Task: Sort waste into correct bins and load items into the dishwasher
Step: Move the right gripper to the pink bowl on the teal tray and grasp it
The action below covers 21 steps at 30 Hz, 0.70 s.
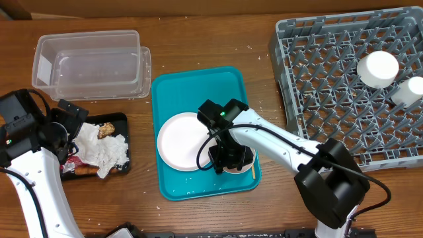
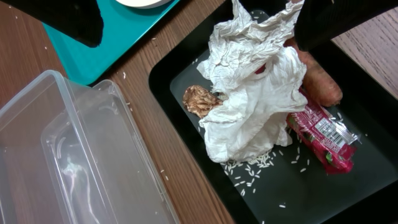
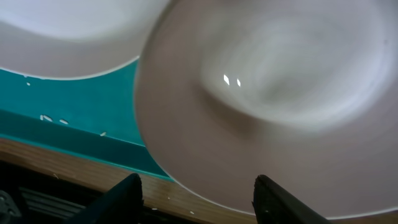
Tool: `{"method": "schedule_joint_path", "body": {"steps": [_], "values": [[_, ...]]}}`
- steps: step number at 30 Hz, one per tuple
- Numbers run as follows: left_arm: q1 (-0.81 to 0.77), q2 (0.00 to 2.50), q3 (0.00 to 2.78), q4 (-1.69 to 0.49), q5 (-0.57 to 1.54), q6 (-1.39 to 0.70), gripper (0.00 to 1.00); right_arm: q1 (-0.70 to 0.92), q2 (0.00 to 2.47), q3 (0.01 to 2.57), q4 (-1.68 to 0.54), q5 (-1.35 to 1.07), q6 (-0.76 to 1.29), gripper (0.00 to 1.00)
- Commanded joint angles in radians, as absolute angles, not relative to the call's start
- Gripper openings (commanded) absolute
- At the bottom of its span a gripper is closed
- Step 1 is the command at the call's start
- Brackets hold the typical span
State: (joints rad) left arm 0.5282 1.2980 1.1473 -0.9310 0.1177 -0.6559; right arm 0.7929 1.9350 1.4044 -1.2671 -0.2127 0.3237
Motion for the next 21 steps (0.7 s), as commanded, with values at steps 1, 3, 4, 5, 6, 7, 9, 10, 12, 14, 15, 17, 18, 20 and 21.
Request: {"method": "schedule_joint_path", "body": {"steps": [1, 3, 4, 5, 6, 7, 9, 10, 12, 14, 15, 17, 18, 20, 21], "values": [[0.530, 1.298, 1.164, -0.931, 0.121, -0.666, 1.00, 0.798, 1.934, 1.401, -1.239, -0.234, 0.256, 0.60], [0.530, 1.298, 1.164, -0.931, 0.121, -0.666, 1.00, 0.801, 1.934, 1.393, -1.224, -0.234, 0.248, 0.60], [0.530, 1.298, 1.164, -0.931, 0.121, -0.666, 1.00, 0.805, 1.934, 1.390, -1.221, -0.238, 0.234, 0.60], [0.530, 1.298, 1.164, -0.931, 0.121, -0.665, 1.00, 0.812, 1.935, 1.383, -1.215, -0.237, 0.231, 0.60], [0.530, 1.298, 1.164, -0.931, 0.121, -0.666, 1.00, 0.823, 1.935, 1.372, -1.211, -0.237, 0.231, 0.60], [0.530, 1.298, 1.164, -0.931, 0.121, -0.666, 1.00, 0.829, 1.936, 1.364, -1.208, -0.233, 0.232, 0.60], [0.530, 1.298, 1.164, -0.931, 0.121, -0.665, 1.00, 0.837, 1.936, 1.349, -1.199, -0.217, 0.236, 0.60], [0.530, 1.298, 1.164, -0.931, 0.121, -0.665, 1.00, 0.839, 1.936, 1.342, -1.192, -0.218, 0.236, 0.59], [0.530, 1.298, 1.164, -0.931, 0.121, -0.666, 1.00, 0.842, 1.938, 1.331, -1.175, -0.218, 0.235, 0.57], [0.530, 1.298, 1.164, -0.931, 0.121, -0.665, 1.00, 0.842, 1.940, 1.328, -1.170, -0.215, 0.235, 0.51], [0.530, 1.298, 1.164, -0.931, 0.121, -0.666, 1.00, 0.842, 1.940, 1.329, -1.166, -0.212, 0.236, 0.47], [0.530, 1.298, 1.164, -0.931, 0.121, -0.666, 1.00, 0.842, 1.940, 1.329, -1.159, -0.210, 0.239, 0.34], [0.530, 1.298, 1.164, -0.931, 0.121, -0.666, 1.00, 0.842, 1.940, 1.329, -1.156, -0.211, 0.241, 0.31], [0.530, 1.298, 1.164, -0.931, 0.121, -0.665, 1.00, 0.842, 1.940, 1.331, -1.156, -0.210, 0.259, 0.29], [0.530, 1.298, 1.164, -0.931, 0.121, -0.666, 1.00, 0.842, 1.940, 1.332, -1.155, -0.211, 0.262, 0.28]]}}
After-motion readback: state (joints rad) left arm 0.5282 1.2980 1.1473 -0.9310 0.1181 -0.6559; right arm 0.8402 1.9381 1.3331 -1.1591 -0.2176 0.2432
